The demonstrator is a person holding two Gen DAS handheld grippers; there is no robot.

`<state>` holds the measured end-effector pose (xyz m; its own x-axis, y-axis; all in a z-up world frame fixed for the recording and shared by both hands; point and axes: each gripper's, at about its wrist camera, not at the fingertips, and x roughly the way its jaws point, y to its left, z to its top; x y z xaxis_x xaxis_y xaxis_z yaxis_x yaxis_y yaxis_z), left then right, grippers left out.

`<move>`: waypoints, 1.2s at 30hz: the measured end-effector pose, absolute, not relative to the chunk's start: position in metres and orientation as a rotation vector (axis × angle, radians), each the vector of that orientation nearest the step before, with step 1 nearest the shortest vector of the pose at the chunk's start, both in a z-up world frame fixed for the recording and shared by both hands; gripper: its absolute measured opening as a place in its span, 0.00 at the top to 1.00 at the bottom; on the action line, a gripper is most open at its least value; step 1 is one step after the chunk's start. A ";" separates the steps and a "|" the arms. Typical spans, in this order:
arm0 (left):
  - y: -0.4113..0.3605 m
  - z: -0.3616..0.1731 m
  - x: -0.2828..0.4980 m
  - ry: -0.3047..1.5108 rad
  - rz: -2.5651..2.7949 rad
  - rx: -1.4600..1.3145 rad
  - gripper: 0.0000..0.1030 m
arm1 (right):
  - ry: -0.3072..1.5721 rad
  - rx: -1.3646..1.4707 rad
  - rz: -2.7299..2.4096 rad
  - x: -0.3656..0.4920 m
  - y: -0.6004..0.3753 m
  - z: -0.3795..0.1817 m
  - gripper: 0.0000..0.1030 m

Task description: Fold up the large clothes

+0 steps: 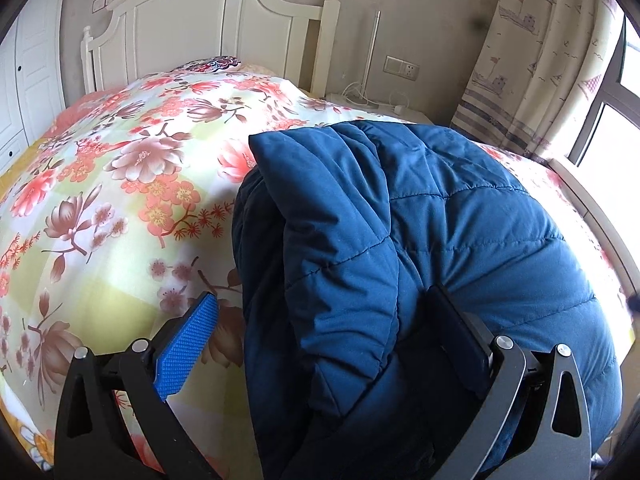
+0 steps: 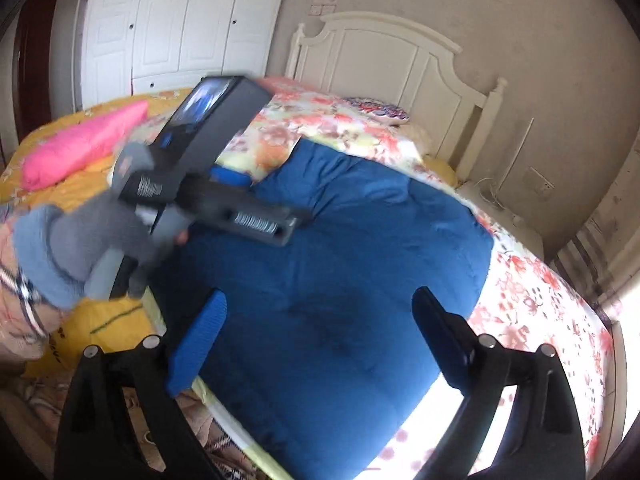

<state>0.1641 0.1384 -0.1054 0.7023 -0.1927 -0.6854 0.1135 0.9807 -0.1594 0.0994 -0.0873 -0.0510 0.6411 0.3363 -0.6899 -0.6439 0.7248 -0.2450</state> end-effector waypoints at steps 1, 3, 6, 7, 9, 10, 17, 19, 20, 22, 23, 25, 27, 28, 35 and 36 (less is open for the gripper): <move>0.139 -0.105 0.164 0.771 -0.177 -0.112 0.04 | 0.701 -0.554 0.568 0.102 -0.083 -0.071 0.07; 0.139 -0.106 0.162 0.766 -0.174 -0.112 0.04 | 0.651 -0.545 0.578 0.103 -0.086 -0.082 0.06; 0.140 -0.104 0.158 0.770 -0.169 -0.110 0.04 | 0.676 -0.552 0.582 0.104 -0.087 -0.074 0.06; 0.142 -0.102 0.154 0.771 -0.170 -0.117 0.04 | 0.691 -0.545 0.589 0.105 -0.088 -0.069 0.06; 0.156 -0.100 0.145 0.790 -0.224 -0.209 0.04 | 0.708 -0.464 0.633 0.110 -0.102 -0.052 0.06; 0.168 -0.103 0.142 0.808 -0.269 -0.288 0.04 | 0.700 -0.405 0.640 0.113 -0.112 -0.044 0.06; 0.210 -0.143 0.131 0.902 -0.513 -0.626 0.04 | 0.872 0.162 0.619 0.176 -0.215 -0.049 0.02; 0.207 -0.145 0.135 0.894 -0.549 -0.628 0.04 | 0.984 0.281 0.658 0.198 -0.224 -0.074 0.02; 0.204 -0.146 0.138 0.898 -0.571 -0.633 0.04 | 1.013 0.340 0.694 0.207 -0.224 -0.085 0.02; 0.196 -0.146 0.146 0.921 -0.621 -0.614 0.04 | 1.057 0.470 0.785 0.218 -0.224 -0.105 0.02; 0.192 -0.145 0.149 0.936 -0.634 -0.591 0.04 | 1.070 0.496 0.812 0.222 -0.221 -0.110 0.02; 0.188 -0.144 0.155 0.969 -0.652 -0.586 0.04 | 1.052 0.458 0.821 0.222 -0.210 -0.109 0.02; 0.182 -0.144 0.159 0.989 -0.710 -0.590 0.09 | 1.040 0.425 0.819 0.221 -0.206 -0.105 0.04; 0.179 -0.144 0.157 0.987 -0.733 -0.611 0.16 | 1.022 0.406 0.818 0.219 -0.205 -0.103 0.12; 0.134 -0.123 0.160 0.889 -0.725 -0.569 0.24 | 0.821 0.263 0.721 0.228 -0.212 -0.085 0.35; 0.121 -0.117 0.167 0.875 -0.722 -0.548 0.24 | 0.794 0.253 0.695 0.231 -0.219 -0.083 0.36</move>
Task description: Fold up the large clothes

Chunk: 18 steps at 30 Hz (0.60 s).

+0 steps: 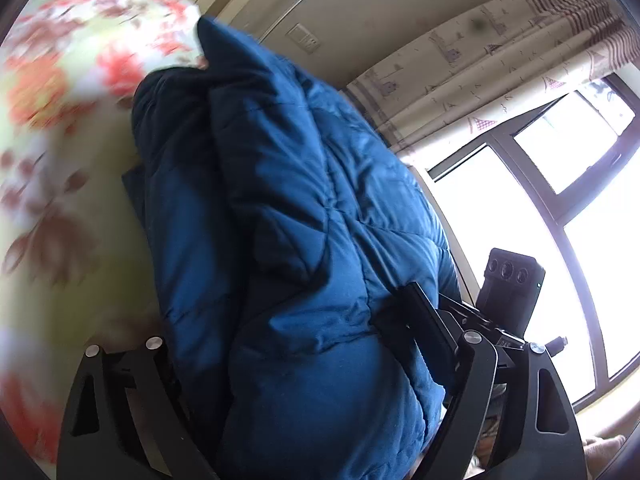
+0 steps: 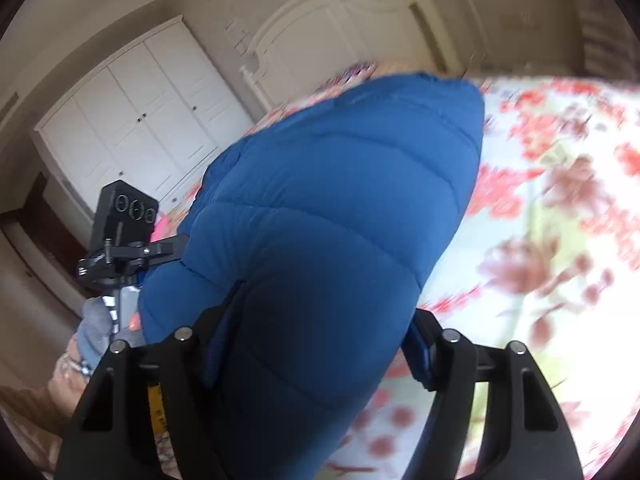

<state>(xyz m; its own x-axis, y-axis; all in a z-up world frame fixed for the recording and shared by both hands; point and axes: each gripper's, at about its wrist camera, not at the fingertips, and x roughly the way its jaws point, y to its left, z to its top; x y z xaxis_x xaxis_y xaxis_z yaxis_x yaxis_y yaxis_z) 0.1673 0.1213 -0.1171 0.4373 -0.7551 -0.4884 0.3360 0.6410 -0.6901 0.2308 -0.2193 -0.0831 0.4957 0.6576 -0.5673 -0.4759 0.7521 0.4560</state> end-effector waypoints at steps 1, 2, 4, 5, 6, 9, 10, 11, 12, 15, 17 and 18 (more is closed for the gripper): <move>0.111 -0.112 0.174 0.865 -0.719 -0.528 0.24 | 0.773 0.250 0.672 0.235 -0.227 -0.081 0.37; 0.096 -0.106 0.185 0.853 -0.729 -0.513 0.25 | 0.752 0.249 0.643 0.241 -0.238 -0.076 0.38; 0.067 -0.094 0.213 0.834 -0.756 -0.502 0.25 | 0.716 0.250 0.590 0.256 -0.259 -0.069 0.39; 0.053 -0.089 0.227 0.829 -0.766 -0.497 0.25 | 0.698 0.248 0.565 0.265 -0.271 -0.064 0.40; 0.037 -0.085 0.244 0.824 -0.776 -0.493 0.25 | 0.681 0.246 0.539 0.278 -0.284 -0.058 0.40; 0.000 -0.081 0.296 0.827 -0.766 -0.544 0.28 | 0.660 0.267 0.479 0.326 -0.324 -0.046 0.40; -0.009 -0.084 0.309 0.834 -0.754 -0.557 0.29 | 0.659 0.278 0.464 0.342 -0.336 -0.046 0.39; -0.020 -0.090 0.326 0.854 -0.730 -0.564 0.30 | 0.668 0.291 0.451 0.357 -0.346 -0.048 0.37; -0.031 -0.101 0.339 0.892 -0.696 -0.575 0.30 | 0.705 0.298 0.418 0.377 -0.358 -0.055 0.35; -0.050 -0.130 0.351 0.953 -0.638 -0.600 0.14 | 0.808 0.254 0.256 0.407 -0.379 -0.075 0.05; -0.048 -0.135 0.346 0.915 -0.623 -0.592 0.06 | 0.798 0.286 0.221 0.405 -0.384 -0.069 0.05; -0.046 -0.134 0.344 0.908 -0.629 -0.585 0.06 | 0.781 0.278 0.177 0.399 -0.383 -0.064 0.05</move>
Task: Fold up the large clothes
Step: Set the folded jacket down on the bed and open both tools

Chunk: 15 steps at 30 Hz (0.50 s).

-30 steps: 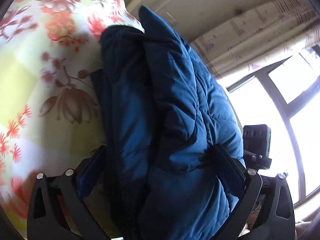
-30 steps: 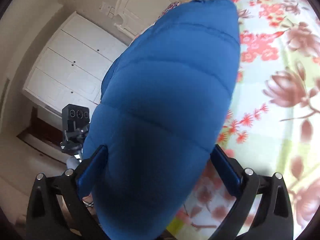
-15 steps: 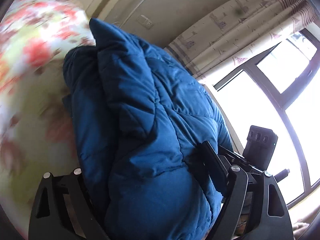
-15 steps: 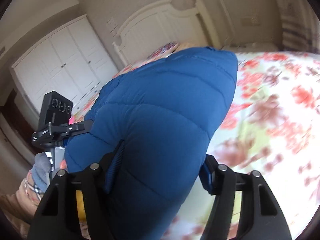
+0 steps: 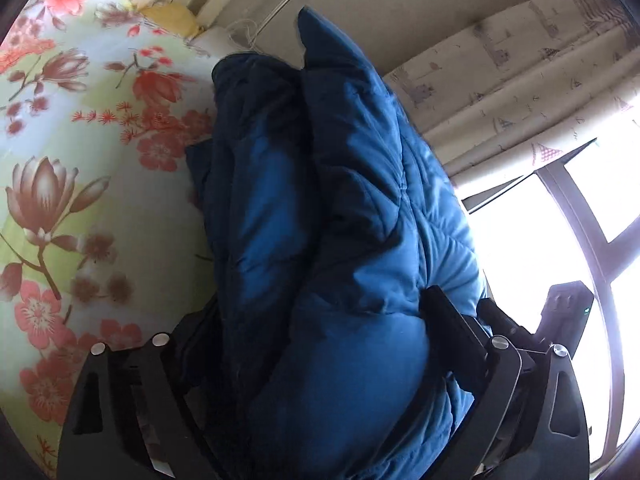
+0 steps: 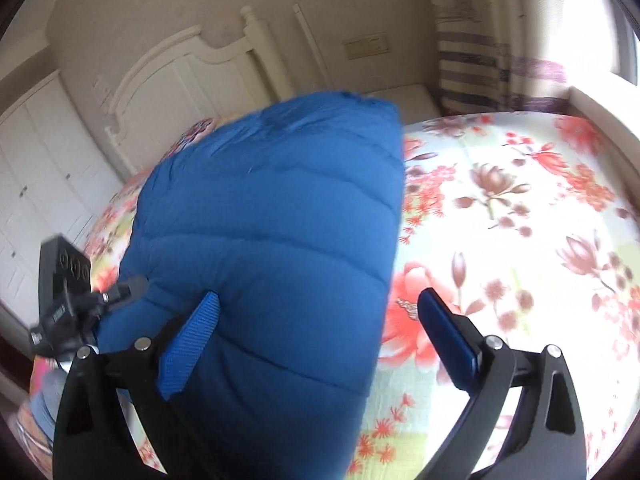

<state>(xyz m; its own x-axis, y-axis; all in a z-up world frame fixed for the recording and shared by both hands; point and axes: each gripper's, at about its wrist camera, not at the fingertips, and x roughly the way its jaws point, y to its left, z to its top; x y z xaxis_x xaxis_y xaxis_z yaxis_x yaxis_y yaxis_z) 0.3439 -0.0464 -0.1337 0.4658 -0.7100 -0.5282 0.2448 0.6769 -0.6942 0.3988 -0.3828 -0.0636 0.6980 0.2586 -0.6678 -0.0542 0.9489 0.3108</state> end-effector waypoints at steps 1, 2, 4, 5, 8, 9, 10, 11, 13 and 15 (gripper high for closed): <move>-0.044 -0.132 0.342 0.909 -0.629 -0.580 0.05 | 0.741 0.249 0.127 0.388 -0.378 -0.055 0.05; -0.041 -0.130 0.340 0.914 -0.620 -0.580 0.04 | 0.691 0.219 0.103 0.375 -0.374 -0.048 0.04; -0.035 -0.129 0.331 0.915 -0.605 -0.577 0.04 | 0.571 0.144 0.099 0.350 -0.347 -0.035 0.02; -0.034 -0.127 0.327 0.906 -0.590 -0.568 0.04 | 0.549 0.095 0.128 0.343 -0.330 -0.035 0.03; -0.038 -0.113 0.308 0.852 -0.512 -0.496 0.04 | 0.659 -0.179 0.122 0.347 -0.271 -0.064 0.03; -0.041 -0.106 0.298 0.829 -0.468 -0.436 0.04 | 0.657 -0.266 0.091 0.344 -0.259 -0.074 0.03; -0.044 -0.099 0.290 0.809 -0.429 -0.376 0.04 | 0.632 -0.296 0.085 0.332 -0.252 -0.079 0.03; -0.044 -0.085 0.274 0.763 -0.371 -0.293 0.04 | 0.648 -0.301 0.115 0.321 -0.250 -0.079 0.03; -0.046 -0.056 0.242 0.653 -0.273 -0.143 0.04 | 0.670 -0.302 0.167 0.297 -0.250 -0.071 0.03; -0.046 -0.021 0.201 0.509 -0.184 -0.017 0.04 | 0.625 -0.269 0.224 0.259 -0.254 -0.054 0.03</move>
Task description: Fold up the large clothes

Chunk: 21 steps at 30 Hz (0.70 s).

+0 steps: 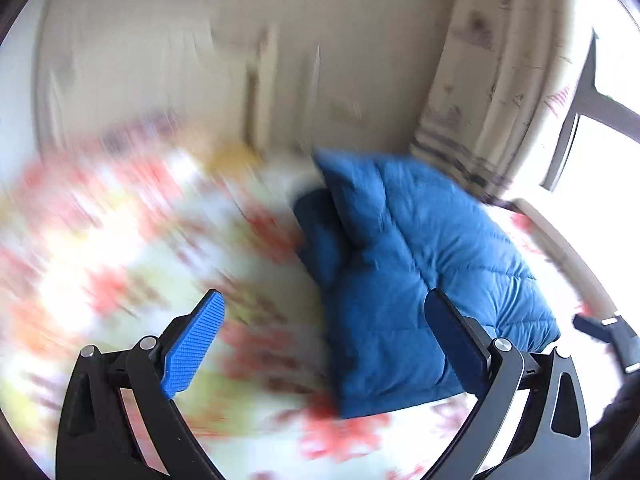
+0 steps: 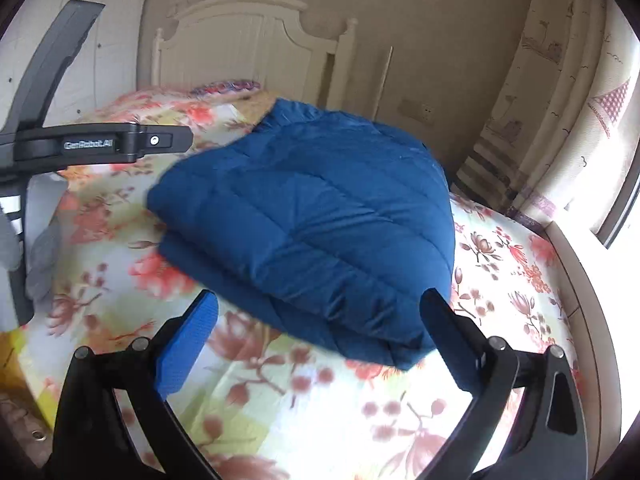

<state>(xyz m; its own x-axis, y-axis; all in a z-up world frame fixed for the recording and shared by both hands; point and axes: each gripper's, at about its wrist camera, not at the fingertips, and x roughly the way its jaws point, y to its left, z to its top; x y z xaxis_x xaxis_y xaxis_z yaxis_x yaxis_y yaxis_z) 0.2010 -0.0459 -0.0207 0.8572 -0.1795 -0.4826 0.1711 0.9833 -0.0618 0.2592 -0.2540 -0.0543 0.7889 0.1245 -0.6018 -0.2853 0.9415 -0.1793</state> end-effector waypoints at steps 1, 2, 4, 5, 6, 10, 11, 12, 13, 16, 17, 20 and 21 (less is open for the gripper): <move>-0.044 -0.008 0.184 0.454 -0.161 0.014 0.04 | 0.580 -0.247 0.222 0.238 -0.259 -0.041 0.03; -0.043 0.009 0.163 0.386 -0.130 0.040 0.04 | 0.531 -0.224 0.215 0.219 -0.267 -0.025 0.03; -0.037 0.037 0.130 0.292 -0.070 0.038 0.04 | 0.445 -0.183 0.202 0.184 -0.281 0.003 0.03; -0.035 0.050 0.114 0.261 -0.043 0.013 0.04 | 0.399 -0.160 0.184 0.171 -0.286 0.020 0.03; -0.034 0.060 0.099 0.242 -0.016 -0.011 0.04 | 0.373 -0.144 0.171 0.164 -0.290 0.032 0.03; -0.038 0.079 0.065 0.236 -0.048 -0.020 0.04 | 0.351 -0.090 0.107 0.143 -0.292 0.058 0.03; -0.041 0.079 0.061 0.247 -0.072 -0.010 0.04 | 0.353 -0.085 0.096 0.143 -0.291 0.061 0.03; -0.046 0.077 0.058 0.263 -0.087 0.005 0.04 | 0.359 -0.082 0.095 0.143 -0.292 0.060 0.03; -0.049 0.073 0.056 0.275 -0.092 0.018 0.04 | 0.366 -0.081 0.099 0.141 -0.293 0.059 0.03; -0.057 0.056 0.057 0.309 -0.101 0.057 0.04 | 0.373 -0.088 0.102 0.133 -0.295 0.058 0.03; -0.059 0.052 0.059 0.326 -0.105 0.063 0.04 | 0.375 -0.088 0.099 0.133 -0.294 0.057 0.03; -0.062 0.038 0.065 0.365 -0.095 0.070 0.04 | 0.378 -0.096 0.091 0.137 -0.289 0.053 0.03; -0.062 0.035 0.066 0.375 -0.089 0.066 0.04 | 0.382 -0.099 0.086 0.138 -0.289 0.051 0.03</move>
